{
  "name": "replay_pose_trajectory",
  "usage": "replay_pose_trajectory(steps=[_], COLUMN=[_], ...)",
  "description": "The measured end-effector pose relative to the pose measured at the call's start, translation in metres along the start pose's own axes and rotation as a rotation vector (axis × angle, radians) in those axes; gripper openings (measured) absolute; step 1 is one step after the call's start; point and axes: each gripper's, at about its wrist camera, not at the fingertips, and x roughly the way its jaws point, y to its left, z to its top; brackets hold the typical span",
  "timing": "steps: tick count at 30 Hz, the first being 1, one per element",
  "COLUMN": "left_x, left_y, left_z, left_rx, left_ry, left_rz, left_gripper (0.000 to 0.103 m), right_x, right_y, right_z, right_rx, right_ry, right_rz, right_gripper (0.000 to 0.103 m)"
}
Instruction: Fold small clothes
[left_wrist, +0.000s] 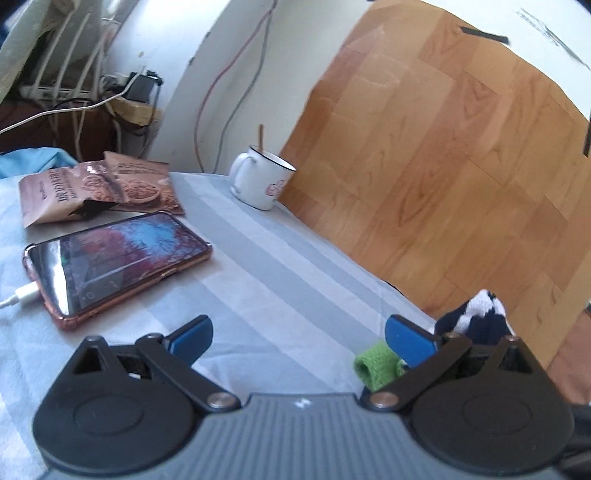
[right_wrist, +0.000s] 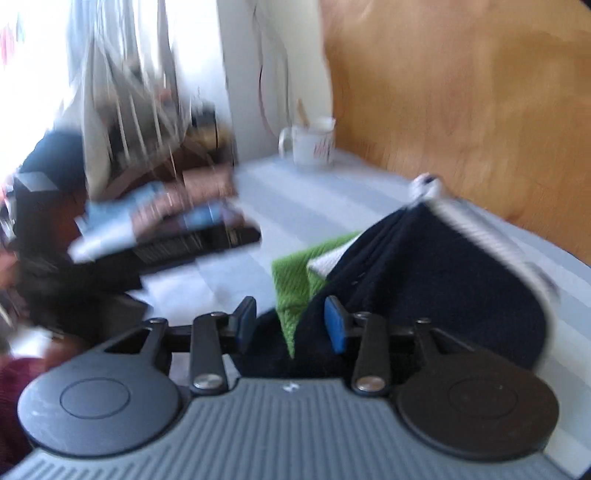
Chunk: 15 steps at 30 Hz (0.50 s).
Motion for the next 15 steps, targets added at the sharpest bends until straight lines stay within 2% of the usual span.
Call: replay_pose_trajectory(steps=[2, 4, 6, 7, 8, 10, 11, 12, 13, 14, 15], left_x=[0.001, 0.003, 0.004, 0.004, 0.004, 0.002, 0.002, 0.002, 0.003, 0.004, 0.005], left_y=[-0.002, -0.006, -0.010, -0.012, -0.012, -0.012, -0.011, -0.010, -0.008, -0.007, -0.006], left_z=[-0.001, -0.002, -0.003, -0.004, -0.004, -0.005, -0.004, -0.004, -0.003, -0.003, -0.002], left_rx=[0.013, 0.028, 0.053, 0.064, 0.072, 0.071, 0.066, 0.056, 0.049, 0.043, 0.042], left_ry=[0.004, 0.009, 0.019, 0.021, 0.020, 0.012, 0.012, 0.014, 0.017, 0.022, 0.029], left_rz=[-0.004, -0.005, -0.007, -0.009, -0.007, 0.006, 0.012, 0.020, 0.027, 0.032, 0.037], left_gripper=[0.103, 0.103, 0.103, 0.103, 0.103, 0.103, 0.103, 0.103, 0.103, 0.103, 0.103], right_x=[-0.033, -0.055, -0.058, -0.055, -0.050, -0.033, -0.022, -0.009, 0.016, 0.037, 0.051], right_y=[-0.013, -0.028, -0.042, -0.054, -0.062, -0.074, -0.077, -0.080, -0.081, -0.078, -0.068], right_z=[-0.003, -0.006, -0.005, -0.003, -0.002, 0.001, 0.001, -0.001, -0.005, -0.013, -0.020], right_rx=[0.059, 0.117, 0.182, 0.226, 0.257, 0.291, 0.313, 0.346, 0.399, 0.431, 0.411], right_ry=[-0.094, -0.166, -0.178, -0.174, -0.171, -0.160, -0.148, -0.117, -0.043, 0.024, 0.045], right_rz=[0.003, -0.049, -0.138, -0.174, -0.193, -0.221, -0.212, -0.161, -0.055, 0.022, 0.030], right_gripper=[0.044, 0.044, 0.041, 0.037, 0.027, 0.022, 0.019, 0.019, 0.018, 0.007, 0.005])
